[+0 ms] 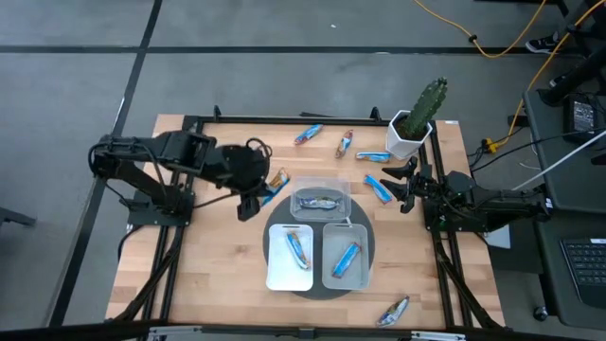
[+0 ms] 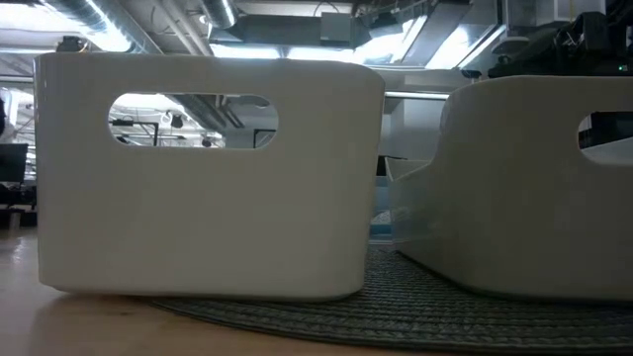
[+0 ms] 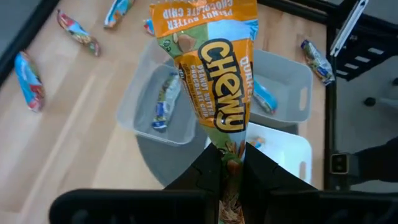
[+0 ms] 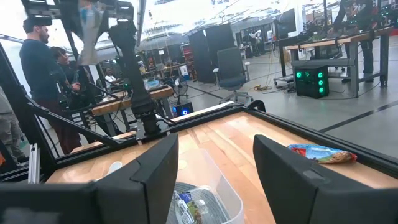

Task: Pick and place Granola Bars by type
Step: Put the orange chocolate chip into the transparent bin

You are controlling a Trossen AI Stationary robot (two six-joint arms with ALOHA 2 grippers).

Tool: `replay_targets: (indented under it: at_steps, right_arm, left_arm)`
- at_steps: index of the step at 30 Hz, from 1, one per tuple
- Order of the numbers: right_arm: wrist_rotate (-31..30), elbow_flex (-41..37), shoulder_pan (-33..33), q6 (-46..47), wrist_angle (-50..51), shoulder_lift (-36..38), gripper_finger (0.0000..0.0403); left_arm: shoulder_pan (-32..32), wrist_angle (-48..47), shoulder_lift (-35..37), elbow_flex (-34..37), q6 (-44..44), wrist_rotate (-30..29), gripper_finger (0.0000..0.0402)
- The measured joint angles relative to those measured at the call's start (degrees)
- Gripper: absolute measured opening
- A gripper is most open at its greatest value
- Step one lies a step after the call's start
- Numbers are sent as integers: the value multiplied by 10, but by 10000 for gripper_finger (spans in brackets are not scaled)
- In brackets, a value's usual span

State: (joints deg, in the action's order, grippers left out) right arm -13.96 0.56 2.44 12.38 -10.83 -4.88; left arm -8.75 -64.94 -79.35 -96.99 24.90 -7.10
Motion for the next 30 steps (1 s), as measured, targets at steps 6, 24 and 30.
replay_targets:
  at_steps: [6,24,30]
  right_arm:
    - [0,0,0,0,0,0,210]
    - [0,0,0,0,0,0,210]
    - [0,0,0,0,0,0,210]
  left_arm:
    - [-57,6,-32,0,80,-17,23]
    - [-137,19,-188,0,243,-14,22]
    - [-141,50,-239,0,249,-5,22]
